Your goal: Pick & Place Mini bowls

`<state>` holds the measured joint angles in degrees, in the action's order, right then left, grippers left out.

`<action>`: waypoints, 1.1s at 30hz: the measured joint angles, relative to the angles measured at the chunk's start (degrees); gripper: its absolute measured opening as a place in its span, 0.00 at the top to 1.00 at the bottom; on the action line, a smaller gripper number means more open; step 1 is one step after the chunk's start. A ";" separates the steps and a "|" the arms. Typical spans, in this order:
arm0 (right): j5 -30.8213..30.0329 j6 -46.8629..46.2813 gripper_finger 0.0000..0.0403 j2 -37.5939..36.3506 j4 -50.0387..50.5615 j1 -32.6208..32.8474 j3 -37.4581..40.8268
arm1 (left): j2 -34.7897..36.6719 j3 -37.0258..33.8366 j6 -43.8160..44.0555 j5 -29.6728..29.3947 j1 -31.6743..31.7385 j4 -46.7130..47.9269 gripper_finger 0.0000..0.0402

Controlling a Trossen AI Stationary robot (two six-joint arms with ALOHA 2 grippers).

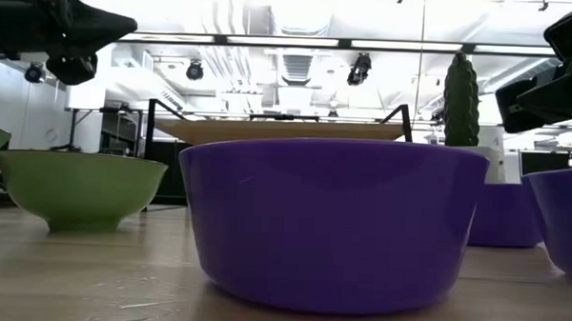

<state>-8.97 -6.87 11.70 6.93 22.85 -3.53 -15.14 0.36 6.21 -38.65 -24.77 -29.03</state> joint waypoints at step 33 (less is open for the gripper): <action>1.51 -7.91 0.98 0.90 -12.25 0.02 -1.48 | 0.00 -0.01 -0.01 0.02 0.02 0.01 1.00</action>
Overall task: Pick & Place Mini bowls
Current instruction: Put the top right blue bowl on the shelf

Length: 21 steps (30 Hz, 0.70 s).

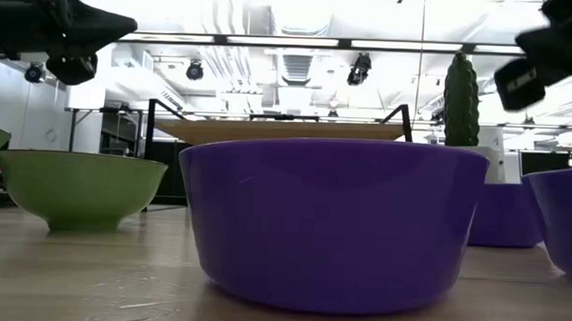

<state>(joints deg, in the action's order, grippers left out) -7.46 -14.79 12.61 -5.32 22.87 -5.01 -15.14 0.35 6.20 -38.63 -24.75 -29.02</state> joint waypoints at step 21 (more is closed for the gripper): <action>8.29 2.27 0.77 45.46 26.58 2.18 -31.33 | 0.02 -0.01 0.00 0.00 -0.02 0.48 1.00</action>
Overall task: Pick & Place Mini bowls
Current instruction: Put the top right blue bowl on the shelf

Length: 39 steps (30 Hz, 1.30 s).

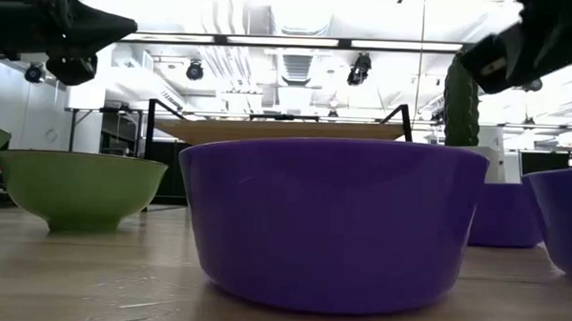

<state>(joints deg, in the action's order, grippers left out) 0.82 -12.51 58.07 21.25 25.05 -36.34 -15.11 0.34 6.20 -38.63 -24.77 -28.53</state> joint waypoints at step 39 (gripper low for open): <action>-11.61 -2.84 0.63 28.61 9.27 7.26 -10.20 | -0.02 0.00 0.00 0.00 0.01 0.42 1.00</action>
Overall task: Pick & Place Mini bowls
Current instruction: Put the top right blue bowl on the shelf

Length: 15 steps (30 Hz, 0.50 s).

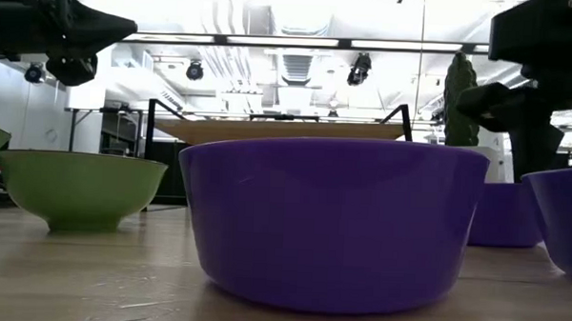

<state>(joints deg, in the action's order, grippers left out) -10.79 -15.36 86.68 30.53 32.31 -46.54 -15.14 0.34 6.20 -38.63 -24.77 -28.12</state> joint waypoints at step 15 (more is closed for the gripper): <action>-4.75 -0.49 0.85 0.17 3.04 -0.35 0.00 | 0.00 0.00 0.00 0.00 -0.01 -0.13 1.00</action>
<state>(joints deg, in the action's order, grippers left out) -15.54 -15.85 86.85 33.57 31.97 -46.54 -15.14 0.34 6.20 -38.63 -24.77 -28.25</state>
